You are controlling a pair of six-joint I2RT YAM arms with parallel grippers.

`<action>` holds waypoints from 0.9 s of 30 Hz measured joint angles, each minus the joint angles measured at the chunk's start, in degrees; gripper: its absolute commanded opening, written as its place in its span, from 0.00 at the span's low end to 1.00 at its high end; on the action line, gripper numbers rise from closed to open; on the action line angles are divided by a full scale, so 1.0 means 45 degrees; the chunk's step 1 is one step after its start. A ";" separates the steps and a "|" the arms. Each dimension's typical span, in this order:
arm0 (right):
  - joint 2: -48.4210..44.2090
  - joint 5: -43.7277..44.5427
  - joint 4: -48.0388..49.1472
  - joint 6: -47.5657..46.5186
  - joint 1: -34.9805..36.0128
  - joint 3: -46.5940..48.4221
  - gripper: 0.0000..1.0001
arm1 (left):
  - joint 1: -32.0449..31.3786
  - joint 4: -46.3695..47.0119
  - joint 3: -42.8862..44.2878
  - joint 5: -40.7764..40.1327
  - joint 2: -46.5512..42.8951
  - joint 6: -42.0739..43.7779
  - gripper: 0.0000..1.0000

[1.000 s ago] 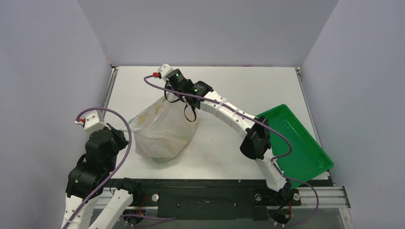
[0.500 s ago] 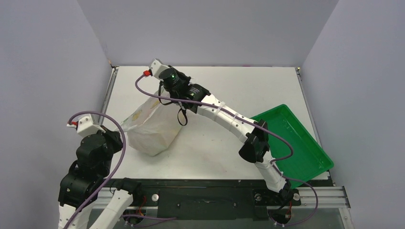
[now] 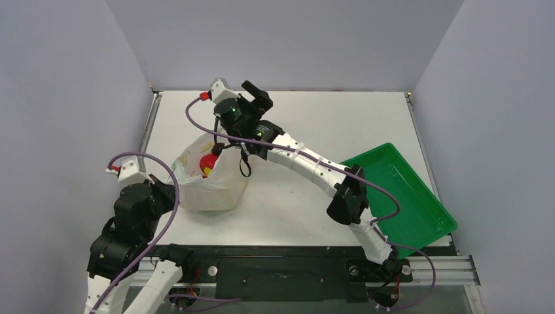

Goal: Take the fake fruits out of the plastic bag
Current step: Adjust the plastic bag at the center of the board.

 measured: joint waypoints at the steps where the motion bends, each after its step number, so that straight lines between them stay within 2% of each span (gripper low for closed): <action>1: -0.0015 0.0413 0.0019 0.0214 0.0049 0.0005 0.94 | 0.0000 -0.0005 0.0000 0.0092 0.0039 0.0005 0.00; 5: -0.0515 0.0588 -0.0355 0.0996 0.0228 -0.0423 0.95 | 0.0000 0.0000 0.0000 0.0379 0.0126 0.0024 0.00; 11: -0.3526 -0.0039 -0.1054 0.2720 0.1355 -0.2773 0.96 | 0.0000 0.0034 0.0005 0.0699 0.0131 0.0112 0.00; 15: -0.5659 -0.0690 -0.1141 0.5416 0.2147 -0.4114 0.95 | 0.0000 0.0117 0.0000 0.0942 0.0160 0.0423 0.00; 20: -0.7159 -0.1957 -0.1103 1.0496 0.1671 -0.5887 0.95 | 0.0000 0.0209 0.0005 0.1107 0.0418 0.0680 0.00; 24: -0.6727 -0.3793 -0.0748 1.4498 0.1200 -0.6649 0.95 | 0.0000 0.0277 0.0005 0.1292 0.0525 0.0767 0.15; 27: -0.5697 -0.4959 -0.0403 1.6388 0.1243 -0.6649 0.91 | 0.0000 0.0272 0.0005 0.1457 0.0525 0.0884 0.36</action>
